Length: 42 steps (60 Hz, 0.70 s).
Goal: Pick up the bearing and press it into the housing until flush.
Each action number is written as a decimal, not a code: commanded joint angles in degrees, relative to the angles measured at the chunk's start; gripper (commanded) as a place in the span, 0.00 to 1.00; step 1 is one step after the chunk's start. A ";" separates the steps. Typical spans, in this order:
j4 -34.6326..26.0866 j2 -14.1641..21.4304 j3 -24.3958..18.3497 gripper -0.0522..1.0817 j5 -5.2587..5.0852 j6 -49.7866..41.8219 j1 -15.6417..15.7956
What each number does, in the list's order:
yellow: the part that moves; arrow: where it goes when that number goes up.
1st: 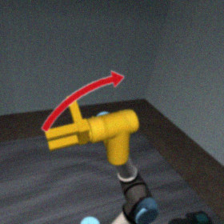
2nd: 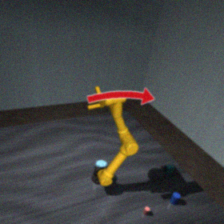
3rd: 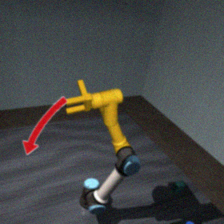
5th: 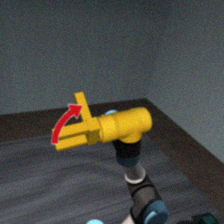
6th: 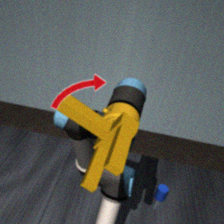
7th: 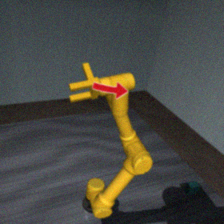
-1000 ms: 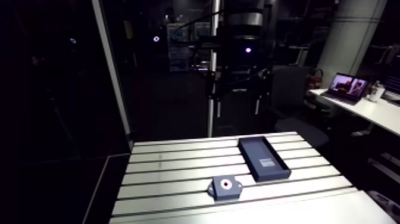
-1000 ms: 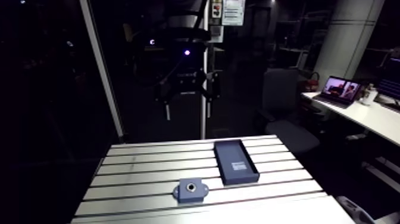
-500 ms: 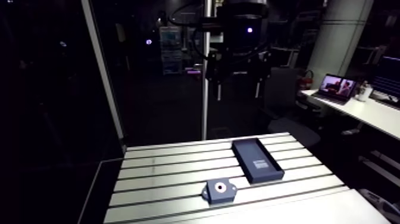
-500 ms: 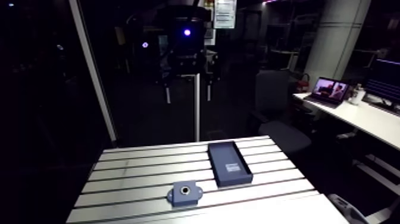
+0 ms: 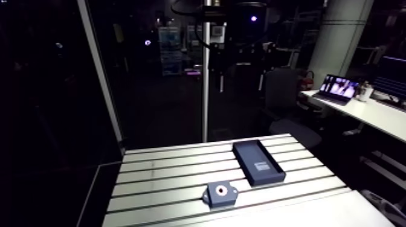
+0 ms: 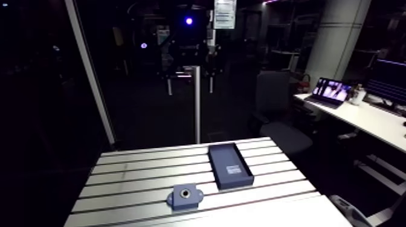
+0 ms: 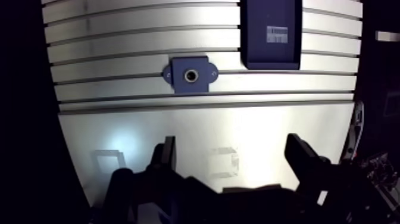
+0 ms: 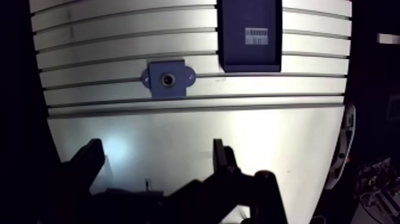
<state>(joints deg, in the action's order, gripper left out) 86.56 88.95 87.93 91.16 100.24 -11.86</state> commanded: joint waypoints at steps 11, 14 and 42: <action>-0.11 -0.56 -2.31 0.05 -0.64 -0.35 0.33; -0.12 -0.65 -2.62 0.05 -1.07 -0.35 0.34; -0.21 -0.83 -2.29 0.05 -1.66 -0.50 2.33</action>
<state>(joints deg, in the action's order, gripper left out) 86.38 88.22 85.38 89.61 99.88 -10.76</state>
